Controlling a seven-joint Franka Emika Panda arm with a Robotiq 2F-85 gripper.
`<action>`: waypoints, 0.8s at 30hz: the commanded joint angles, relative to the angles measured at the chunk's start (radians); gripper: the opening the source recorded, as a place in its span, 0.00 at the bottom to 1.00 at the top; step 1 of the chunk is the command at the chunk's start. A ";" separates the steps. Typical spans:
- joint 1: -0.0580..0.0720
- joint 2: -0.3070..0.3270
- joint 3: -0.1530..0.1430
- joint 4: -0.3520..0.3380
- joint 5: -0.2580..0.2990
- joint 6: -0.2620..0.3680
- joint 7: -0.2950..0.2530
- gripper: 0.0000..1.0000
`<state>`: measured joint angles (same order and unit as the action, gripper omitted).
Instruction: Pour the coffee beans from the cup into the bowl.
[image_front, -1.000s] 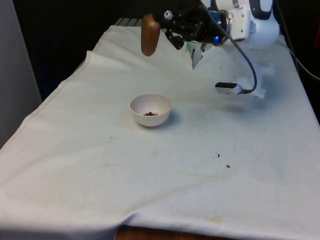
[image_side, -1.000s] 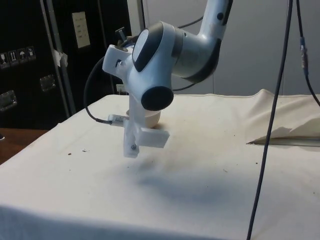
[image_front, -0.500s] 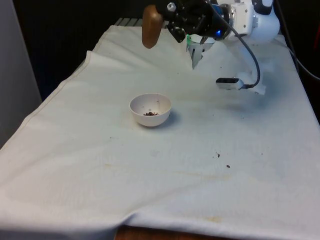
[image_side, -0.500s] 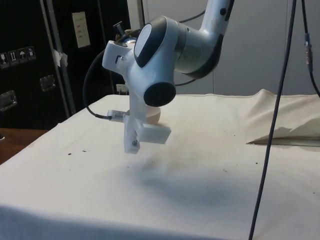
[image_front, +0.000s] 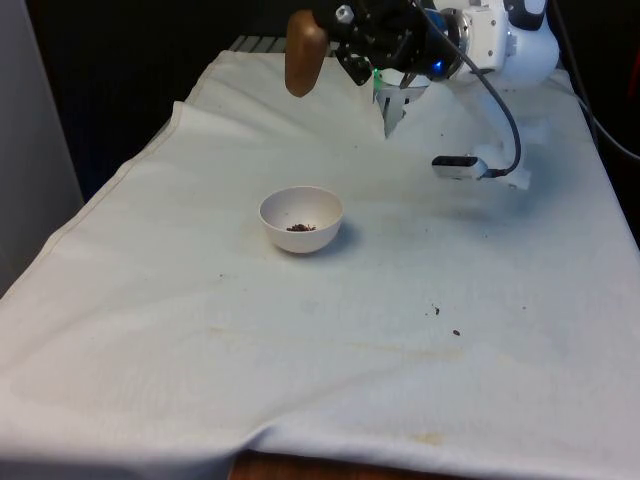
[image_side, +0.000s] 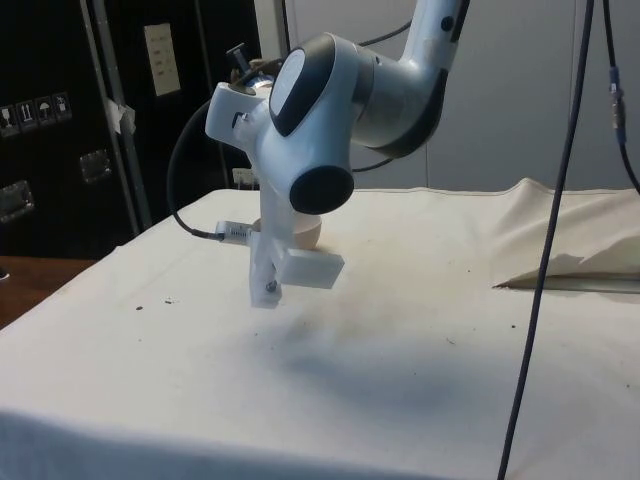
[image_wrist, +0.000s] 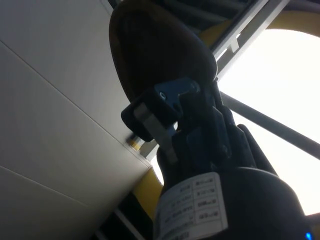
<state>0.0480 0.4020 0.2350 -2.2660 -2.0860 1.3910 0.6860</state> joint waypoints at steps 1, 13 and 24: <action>0.000 -0.001 0.000 -0.001 -0.001 0.001 -0.002 0.00; -0.001 0.002 0.000 0.003 0.000 0.002 0.002 0.00; -0.001 -0.042 0.017 -0.008 0.040 0.003 -0.004 0.00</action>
<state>0.0470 0.3720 0.2470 -2.2680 -2.0620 1.3880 0.6850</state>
